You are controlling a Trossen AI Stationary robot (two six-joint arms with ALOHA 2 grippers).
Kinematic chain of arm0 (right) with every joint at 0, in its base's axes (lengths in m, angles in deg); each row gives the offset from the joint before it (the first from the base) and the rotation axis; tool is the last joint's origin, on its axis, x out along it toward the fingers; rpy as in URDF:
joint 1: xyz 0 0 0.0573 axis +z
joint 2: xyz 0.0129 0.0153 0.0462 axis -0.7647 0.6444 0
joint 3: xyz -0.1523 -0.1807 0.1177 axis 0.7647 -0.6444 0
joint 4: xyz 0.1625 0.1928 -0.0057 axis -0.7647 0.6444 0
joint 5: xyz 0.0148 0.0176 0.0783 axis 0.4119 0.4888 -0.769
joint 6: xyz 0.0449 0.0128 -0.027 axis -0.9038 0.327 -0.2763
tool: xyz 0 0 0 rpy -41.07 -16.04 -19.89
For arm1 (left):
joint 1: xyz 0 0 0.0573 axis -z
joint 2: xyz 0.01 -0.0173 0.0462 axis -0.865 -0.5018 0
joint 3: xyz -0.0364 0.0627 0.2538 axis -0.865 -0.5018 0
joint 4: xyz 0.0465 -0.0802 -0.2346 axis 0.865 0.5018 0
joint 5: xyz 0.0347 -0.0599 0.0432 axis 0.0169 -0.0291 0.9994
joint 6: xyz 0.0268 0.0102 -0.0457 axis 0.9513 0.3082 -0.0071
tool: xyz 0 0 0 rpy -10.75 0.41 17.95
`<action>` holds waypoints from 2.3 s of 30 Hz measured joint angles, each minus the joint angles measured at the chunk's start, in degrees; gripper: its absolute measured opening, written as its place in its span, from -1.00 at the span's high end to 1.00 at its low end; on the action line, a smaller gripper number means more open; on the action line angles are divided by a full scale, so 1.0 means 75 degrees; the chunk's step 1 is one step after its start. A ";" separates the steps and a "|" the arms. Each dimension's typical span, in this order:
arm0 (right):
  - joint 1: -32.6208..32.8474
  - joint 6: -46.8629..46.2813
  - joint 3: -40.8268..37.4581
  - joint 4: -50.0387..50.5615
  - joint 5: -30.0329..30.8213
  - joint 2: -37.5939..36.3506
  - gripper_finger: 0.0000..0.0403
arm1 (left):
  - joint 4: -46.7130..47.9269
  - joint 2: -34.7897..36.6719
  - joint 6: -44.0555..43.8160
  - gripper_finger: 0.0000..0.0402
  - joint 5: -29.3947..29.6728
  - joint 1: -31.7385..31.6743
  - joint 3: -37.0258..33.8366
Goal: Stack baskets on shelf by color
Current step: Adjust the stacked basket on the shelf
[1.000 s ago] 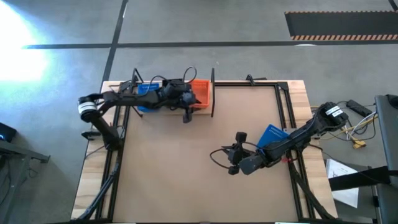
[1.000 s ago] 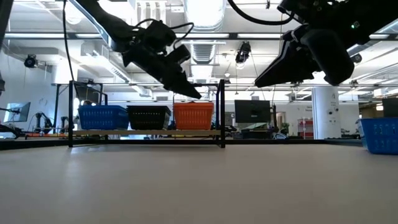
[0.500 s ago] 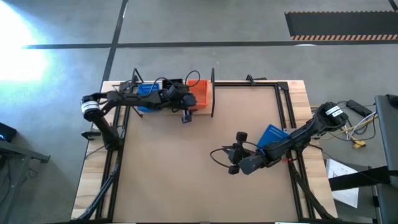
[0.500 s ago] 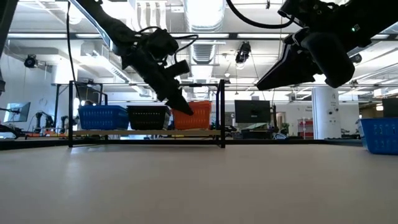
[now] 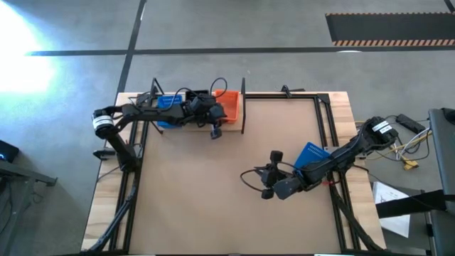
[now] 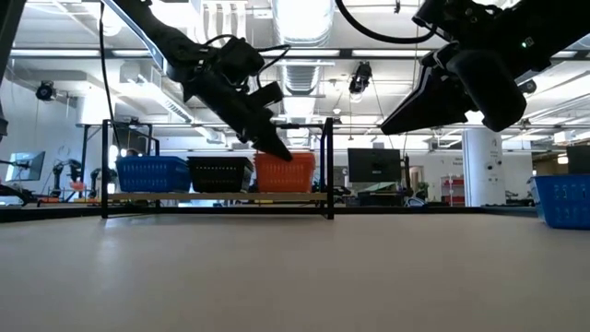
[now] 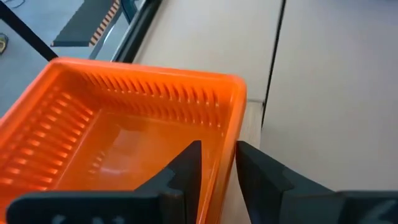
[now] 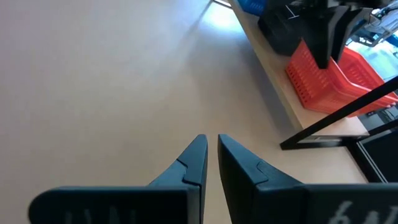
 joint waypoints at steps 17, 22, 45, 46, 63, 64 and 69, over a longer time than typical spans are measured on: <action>0.0000 -0.0006 -0.0006 -0.0001 0.0000 0.0000 0.84 | -0.0504 -0.0012 -0.1393 0.59 0.0009 0.0243 0.0000; 0.0000 -0.0005 -0.0006 -0.0001 0.0000 0.0000 0.84 | -0.0523 -0.0012 -0.1336 0.59 0.0611 0.0542 0.0000; 0.0000 -0.0008 -0.0009 -0.0006 0.0000 0.0001 0.84 | 0.0376 -0.0074 -0.0526 0.24 0.0968 0.0530 0.0175; 0.0000 -0.0007 -0.0009 -0.0002 0.0000 0.0003 0.84 | 0.0368 -0.0085 -0.0527 0.29 0.1040 0.0530 0.0178; 0.0000 -0.0008 -0.0009 -0.0004 0.0000 0.0003 0.84 | 0.0415 -0.0032 -0.0659 0.92 0.1176 0.0533 0.0259; 0.0002 -0.0008 -0.0009 -0.0004 0.0000 0.0003 0.84 | 0.0425 -0.0032 -0.0601 0.90 0.1176 0.0533 0.0259; 0.0000 -0.0008 -0.0009 -0.0004 0.0000 0.0003 0.84 | 0.0619 -0.0021 -0.0105 0.89 0.1093 0.0554 0.0274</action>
